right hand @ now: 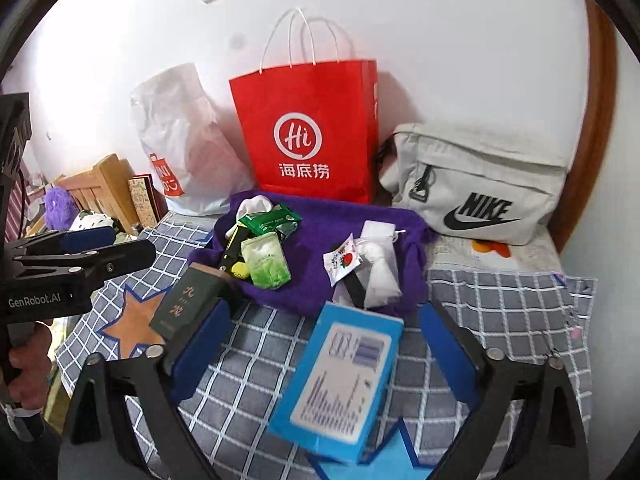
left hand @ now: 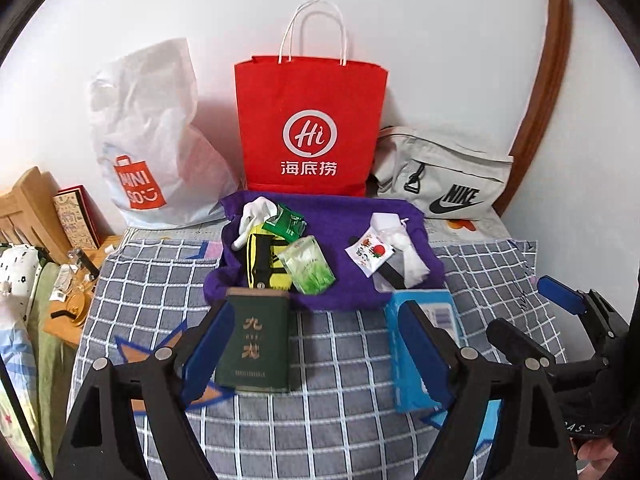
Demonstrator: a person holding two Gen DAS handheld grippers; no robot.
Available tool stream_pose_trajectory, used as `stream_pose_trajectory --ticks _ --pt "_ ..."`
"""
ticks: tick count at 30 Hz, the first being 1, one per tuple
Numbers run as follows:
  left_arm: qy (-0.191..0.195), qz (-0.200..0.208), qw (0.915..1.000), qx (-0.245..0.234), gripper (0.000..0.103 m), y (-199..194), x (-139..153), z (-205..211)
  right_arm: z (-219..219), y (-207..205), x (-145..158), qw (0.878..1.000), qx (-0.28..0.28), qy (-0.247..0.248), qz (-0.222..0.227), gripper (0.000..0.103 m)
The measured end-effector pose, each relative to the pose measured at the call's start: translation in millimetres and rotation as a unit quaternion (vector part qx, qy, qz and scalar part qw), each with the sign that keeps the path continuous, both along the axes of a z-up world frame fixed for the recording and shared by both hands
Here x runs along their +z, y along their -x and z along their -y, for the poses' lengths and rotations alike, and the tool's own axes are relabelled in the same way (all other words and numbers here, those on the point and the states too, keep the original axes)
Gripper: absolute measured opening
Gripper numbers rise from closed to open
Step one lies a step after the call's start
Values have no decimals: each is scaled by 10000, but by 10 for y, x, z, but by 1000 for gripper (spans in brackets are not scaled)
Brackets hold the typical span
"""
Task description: Organize soft objects
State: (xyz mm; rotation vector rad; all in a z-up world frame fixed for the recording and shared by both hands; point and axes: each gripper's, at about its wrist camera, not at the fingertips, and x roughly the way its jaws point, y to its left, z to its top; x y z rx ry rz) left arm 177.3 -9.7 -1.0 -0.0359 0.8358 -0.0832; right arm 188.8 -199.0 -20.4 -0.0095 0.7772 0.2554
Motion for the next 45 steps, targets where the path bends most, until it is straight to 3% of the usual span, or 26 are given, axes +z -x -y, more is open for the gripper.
stream_pose_trajectory --ticks 6,11,22,45 --pt "-27 222 9997 100 88 447 95 12 24 417 114 9989 -313 290 209 103" --pt "-133 371 9991 173 93 793 151 22 81 767 191 9985 -452 156 251 103" --pt "-312 579 9970 420 93 1337 157 21 156 1365 208 9976 -659 140 181 103" --pt "-223 582 9970 456 93 1572 194 30 218 1681 283 9970 -698 183 289 103"
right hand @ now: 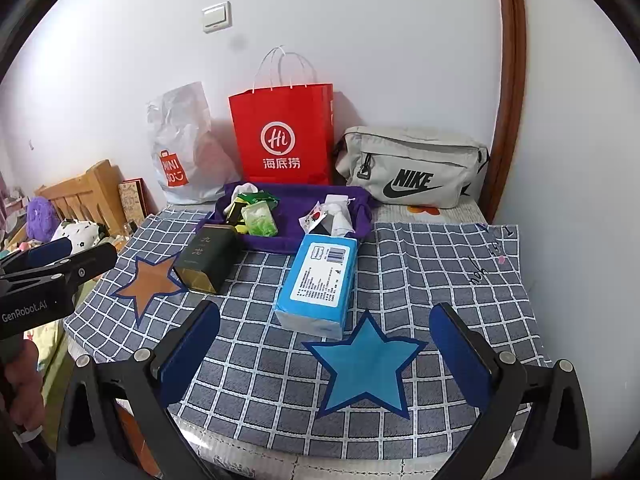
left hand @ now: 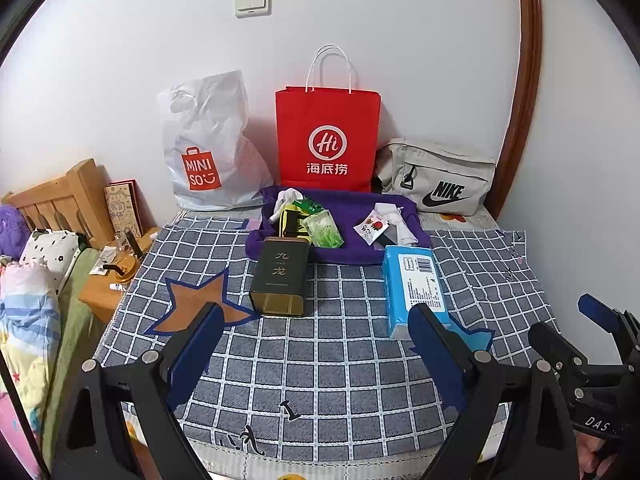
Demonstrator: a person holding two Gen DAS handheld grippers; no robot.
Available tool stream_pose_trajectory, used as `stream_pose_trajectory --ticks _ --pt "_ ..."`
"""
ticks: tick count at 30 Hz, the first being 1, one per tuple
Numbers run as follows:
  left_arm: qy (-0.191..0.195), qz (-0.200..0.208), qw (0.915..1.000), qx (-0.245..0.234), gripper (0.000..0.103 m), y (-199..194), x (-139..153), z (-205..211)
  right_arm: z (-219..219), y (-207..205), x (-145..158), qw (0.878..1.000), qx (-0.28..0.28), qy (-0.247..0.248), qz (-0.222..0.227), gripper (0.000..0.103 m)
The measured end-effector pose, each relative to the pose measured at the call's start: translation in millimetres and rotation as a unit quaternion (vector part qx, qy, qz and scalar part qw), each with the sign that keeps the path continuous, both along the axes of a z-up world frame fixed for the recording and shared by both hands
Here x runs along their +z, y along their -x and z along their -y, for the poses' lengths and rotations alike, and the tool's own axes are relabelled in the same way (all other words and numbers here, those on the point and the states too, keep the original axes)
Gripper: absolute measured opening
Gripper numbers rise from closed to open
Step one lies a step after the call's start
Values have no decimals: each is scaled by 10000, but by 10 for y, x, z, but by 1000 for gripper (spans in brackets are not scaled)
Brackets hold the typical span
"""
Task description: Organize soft objects
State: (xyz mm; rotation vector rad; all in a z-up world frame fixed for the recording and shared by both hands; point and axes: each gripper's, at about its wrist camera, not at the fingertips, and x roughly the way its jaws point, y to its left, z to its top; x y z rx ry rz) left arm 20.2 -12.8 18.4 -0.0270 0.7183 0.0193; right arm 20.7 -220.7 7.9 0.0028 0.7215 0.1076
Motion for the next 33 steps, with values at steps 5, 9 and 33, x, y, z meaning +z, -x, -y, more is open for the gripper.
stream_pose_trajectory --ticks 5,9,33 --pt "9 -13 10000 15 93 4 0 1 -36 28 2 10000 86 38 2 103" --pt "4 -34 10000 0 93 20 -12 13 -63 37 2 9999 119 69 13 103" --pt "16 -51 10000 14 93 40 -19 -12 -77 60 -26 9999 137 71 13 103"
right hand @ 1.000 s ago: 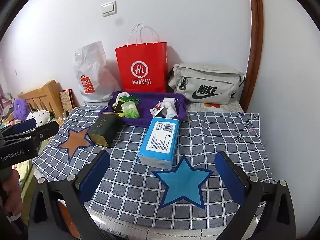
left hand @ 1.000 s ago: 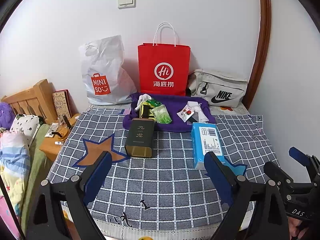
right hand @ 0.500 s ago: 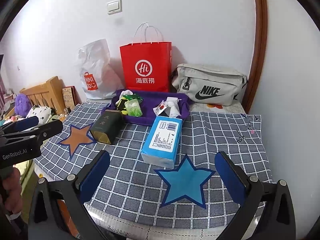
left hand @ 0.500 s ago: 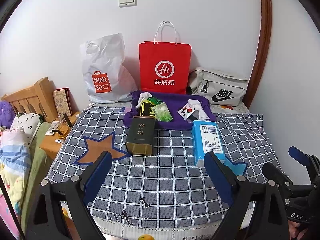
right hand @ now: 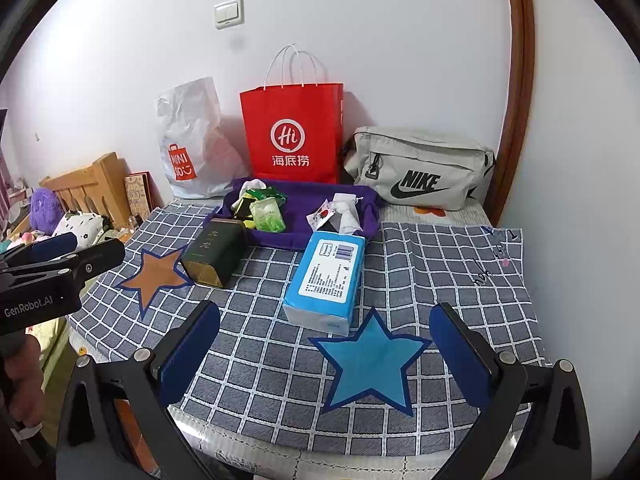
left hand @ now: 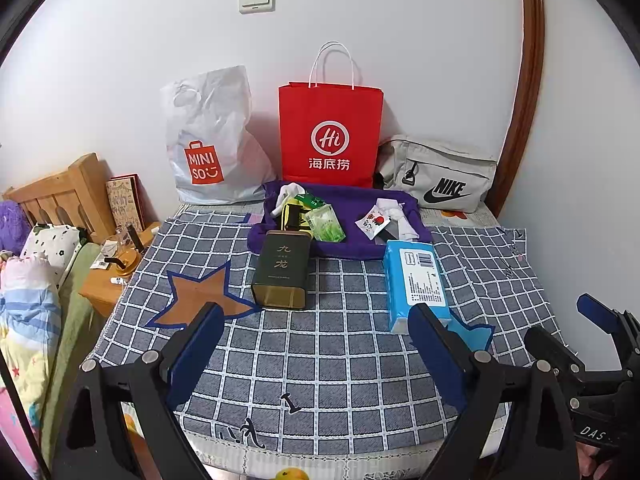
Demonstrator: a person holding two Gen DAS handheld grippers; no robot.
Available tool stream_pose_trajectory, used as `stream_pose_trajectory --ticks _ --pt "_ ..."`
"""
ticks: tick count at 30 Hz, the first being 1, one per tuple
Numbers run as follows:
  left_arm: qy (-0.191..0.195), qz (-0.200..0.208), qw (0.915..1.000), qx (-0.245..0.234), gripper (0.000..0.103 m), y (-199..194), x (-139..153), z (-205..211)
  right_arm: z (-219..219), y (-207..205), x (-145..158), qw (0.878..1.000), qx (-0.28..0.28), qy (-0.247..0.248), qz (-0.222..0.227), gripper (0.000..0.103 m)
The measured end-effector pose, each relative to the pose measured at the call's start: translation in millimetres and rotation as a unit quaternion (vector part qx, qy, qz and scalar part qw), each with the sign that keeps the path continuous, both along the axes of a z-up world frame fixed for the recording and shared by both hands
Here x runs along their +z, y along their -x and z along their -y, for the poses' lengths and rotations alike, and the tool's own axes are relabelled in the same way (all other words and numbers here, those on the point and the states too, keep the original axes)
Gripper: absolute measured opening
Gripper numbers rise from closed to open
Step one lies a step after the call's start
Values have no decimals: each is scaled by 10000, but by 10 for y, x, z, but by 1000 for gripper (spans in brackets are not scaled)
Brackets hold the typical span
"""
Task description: Organize soft objects
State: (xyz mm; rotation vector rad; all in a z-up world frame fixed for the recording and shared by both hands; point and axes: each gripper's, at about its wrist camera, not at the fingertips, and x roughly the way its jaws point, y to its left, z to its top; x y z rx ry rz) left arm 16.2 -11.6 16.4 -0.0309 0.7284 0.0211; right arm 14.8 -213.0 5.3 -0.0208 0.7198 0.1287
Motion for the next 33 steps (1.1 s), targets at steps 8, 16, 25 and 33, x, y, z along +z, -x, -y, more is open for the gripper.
stream_pose_trajectory --ticks 8,16,25,33 --pt "7 -6 10000 5 93 8 -5 -10 5 9 11 10000 -9 -5 5 103" --pt "5 -7 10000 20 93 12 -5 -8 12 8 24 10000 -6 -10 16 103" --pt "17 -13 10000 8 93 15 -5 -8 19 10 29 10000 -6 -4 15 103" --pt "20 -14 10000 24 93 -25 -36 6 27 -7 37 10000 11 7 10 103"
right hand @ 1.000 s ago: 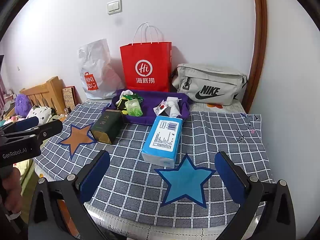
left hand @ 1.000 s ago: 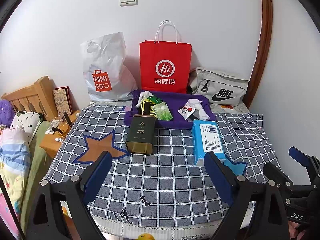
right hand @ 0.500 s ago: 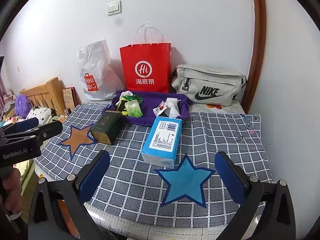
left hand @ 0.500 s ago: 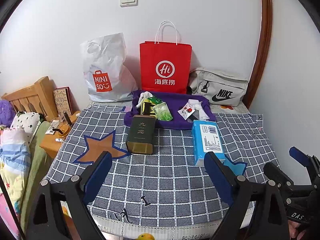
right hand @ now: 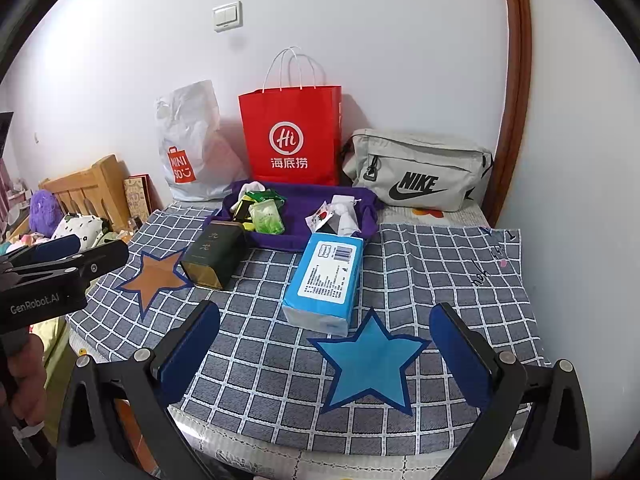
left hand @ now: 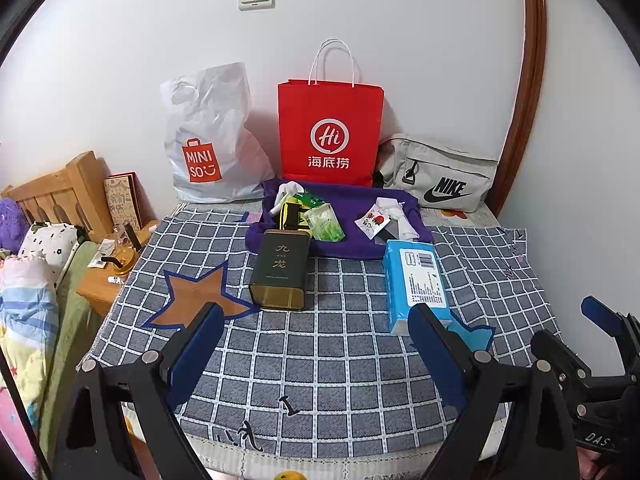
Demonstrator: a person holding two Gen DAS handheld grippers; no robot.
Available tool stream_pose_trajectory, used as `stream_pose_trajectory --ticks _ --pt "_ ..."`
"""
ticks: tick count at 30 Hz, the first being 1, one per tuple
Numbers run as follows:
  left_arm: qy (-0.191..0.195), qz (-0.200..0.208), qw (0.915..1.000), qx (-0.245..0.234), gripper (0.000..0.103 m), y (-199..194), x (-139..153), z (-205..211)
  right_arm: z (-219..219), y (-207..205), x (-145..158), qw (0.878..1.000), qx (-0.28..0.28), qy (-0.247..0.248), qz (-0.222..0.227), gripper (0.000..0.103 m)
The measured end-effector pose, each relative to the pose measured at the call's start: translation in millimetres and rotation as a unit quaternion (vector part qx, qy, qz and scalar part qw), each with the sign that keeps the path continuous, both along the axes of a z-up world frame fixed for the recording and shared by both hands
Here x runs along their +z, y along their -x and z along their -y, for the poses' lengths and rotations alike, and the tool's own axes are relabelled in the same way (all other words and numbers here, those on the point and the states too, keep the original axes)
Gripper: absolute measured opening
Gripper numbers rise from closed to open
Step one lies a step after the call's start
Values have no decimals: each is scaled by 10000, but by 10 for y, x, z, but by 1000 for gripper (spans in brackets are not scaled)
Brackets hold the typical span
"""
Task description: Organize soft objects
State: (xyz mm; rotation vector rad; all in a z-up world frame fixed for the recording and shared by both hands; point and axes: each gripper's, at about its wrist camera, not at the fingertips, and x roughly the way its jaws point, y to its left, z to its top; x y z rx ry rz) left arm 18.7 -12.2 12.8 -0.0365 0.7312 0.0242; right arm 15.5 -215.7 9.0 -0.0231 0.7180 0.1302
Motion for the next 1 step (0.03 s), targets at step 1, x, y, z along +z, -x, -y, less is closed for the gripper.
stream_pose_trajectory --ticks 1 --pt "-2 -16 10000 0 93 -31 -16 5 2 -14 2 10000 3 10 -6 103"
